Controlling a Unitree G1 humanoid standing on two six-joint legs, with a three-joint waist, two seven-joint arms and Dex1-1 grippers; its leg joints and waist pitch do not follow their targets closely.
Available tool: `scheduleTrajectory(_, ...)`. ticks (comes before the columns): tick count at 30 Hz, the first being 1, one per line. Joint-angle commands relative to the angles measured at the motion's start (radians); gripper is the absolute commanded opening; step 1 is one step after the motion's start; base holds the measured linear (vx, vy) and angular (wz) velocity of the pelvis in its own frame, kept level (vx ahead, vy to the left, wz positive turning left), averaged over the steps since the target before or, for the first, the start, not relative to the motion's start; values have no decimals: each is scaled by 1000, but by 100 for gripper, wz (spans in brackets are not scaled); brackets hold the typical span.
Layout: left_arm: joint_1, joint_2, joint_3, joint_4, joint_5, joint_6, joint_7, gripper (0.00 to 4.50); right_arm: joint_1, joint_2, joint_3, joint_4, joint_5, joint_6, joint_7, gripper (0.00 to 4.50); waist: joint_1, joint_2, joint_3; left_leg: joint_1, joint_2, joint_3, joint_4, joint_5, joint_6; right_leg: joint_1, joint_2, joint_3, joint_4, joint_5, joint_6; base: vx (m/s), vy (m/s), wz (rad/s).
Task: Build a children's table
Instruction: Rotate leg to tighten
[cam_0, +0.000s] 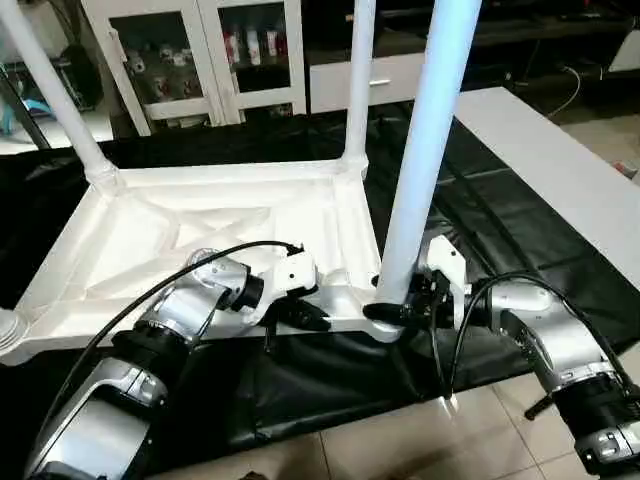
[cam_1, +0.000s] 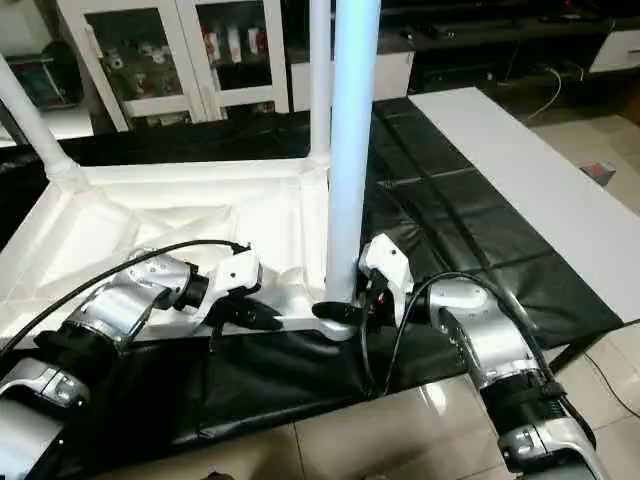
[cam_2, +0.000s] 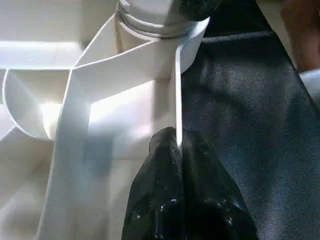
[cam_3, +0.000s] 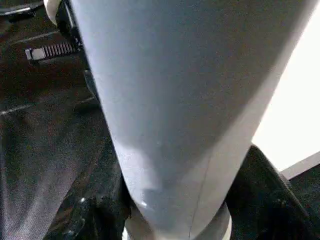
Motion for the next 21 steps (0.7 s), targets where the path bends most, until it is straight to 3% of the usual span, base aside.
scheduleTrajectory(1, -14, -23, -1, 57, 38, -27, 86, 0, 40, -29, -3, -49, -13, 11, -6, 237, -5, -18, -57, 24, 56, -30, -88, -351, 16, 22, -55, 35, -82, -479, -173, 0, 0, 0)
scheduleTrajectory(2, -22, -28, 3, 72, 42, -35, 106, 0, 49, -36, -10, -64, -8, 13, -4, 237, 3, -16, -55, 38, 57, -27, -86, -368, 13, 12, -54, 37, -89, -500, -166, 0, 0, 0)
scheduleTrajectory(3, -33, -35, 8, 93, 45, -50, 126, 0, 62, -40, -26, -81, 13, 36, -3, 237, 2, -12, -55, 41, 57, -26, -86, -377, 10, 9, -53, 39, -90, -501, -165, 0, 0, 0)
scheduleTrajectory(5, -40, -39, 12, 108, 46, -61, 139, 0, 71, -42, -37, -93, 30, 55, -3, 272, 5, -15, -56, 35, 55, -27, -88, -383, 10, 14, -51, 40, -88, -509, -159, 0, 0, 0)
scheduleTrajectory(6, -62, -56, 17, 146, 49, -81, 170, 0, 97, -56, -50, -127, 51, 86, 4, 282, 8, 1, -55, 36, 56, -27, -91, -393, 6, 14, -49, 40, -91, -512, -149, 0, 0, 0)
scheduleTrajectory(8, -85, -75, 21, 182, 53, -95, 202, 0, 125, -69, -59, -160, 60, 100, 7, 286, 13, -6, -52, 49, 57, -24, -91, -435, -1, 4, -45, 42, -97, -517, -152, 0, 0, 0)
scheduleTrajectory(10, -108, -96, 24, 217, 59, -110, 236, 0, 149, -76, -67, -184, 55, 100, -4, 316, 11, -9, -50, 52, 54, -24, -88, -463, -7, 1, -47, 42, -101, -545, -149, 0, 0, 0)
scheduleTrajectory(13, -131, -114, 32, 254, 63, -126, 268, 0, 162, -82, -70, -197, 28, 96, -45, 326, 6, -6, -49, 51, 53, -32, -94, -491, -16, 4, -50, 37, -107, -590, -123, 0, 0, 0)
scheduleTrajectory(14, -145, -124, 37, 276, 63, -137, 286, 0, 167, -83, -75, -200, 13, 93, -66, 326, 2, 3, -47, 47, 53, -36, -97, -502, -19, 8, -51, 35, -107, -597, -117, 0, 0, 0)
scheduleTrajectory(17, -163, -135, 39, 304, 68, -154, 310, 0, 171, -77, -103, -196, 14, 94, -96, 326, -3, -1, -49, 52, 49, -35, -94, -518, -18, 6, -51, 31, -116, -614, -105, 0, 0, 0)
scheduleTrajectory(18, -192, -149, 43, 355, 83, -188, 364, 0, 177, -74, -142, -194, 7, 85, -151, 326, -7, 7, -46, 41, 48, -38, -97, -506, -8, 12, -52, 28, -118, -608, -100, 0, 0, 0)
scheduleTrajectory(19, -223, -162, 49, 398, 98, -213, 431, 0, 181, -67, -189, -186, 1, 66, -215, 326, -10, 8, -52, 40, 48, -41, -98, -495, -8, 18, -53, 25, -113, -583, -101, 0, 0, 0)
scheduleTrajectory(20, -223, -162, 49, 398, 98, -213, 431, 0, 181, -67, -189, -186, 1, 66, -215, 326, -12, 6, -54, 37, 49, -42, -99, -483, -7, 21, -54, 25, -110, -559, -106, 0, 0, 0)
scheduleTrajectory(21, -238, -166, 51, 418, 107, -231, 467, 0, 182, -62, -211, -180, -2, 57, -246, 326, -19, 4, -60, 17, 49, -46, -102, -436, 4, 35, -55, 26, -97, -487, -122, 0, 0, 0)
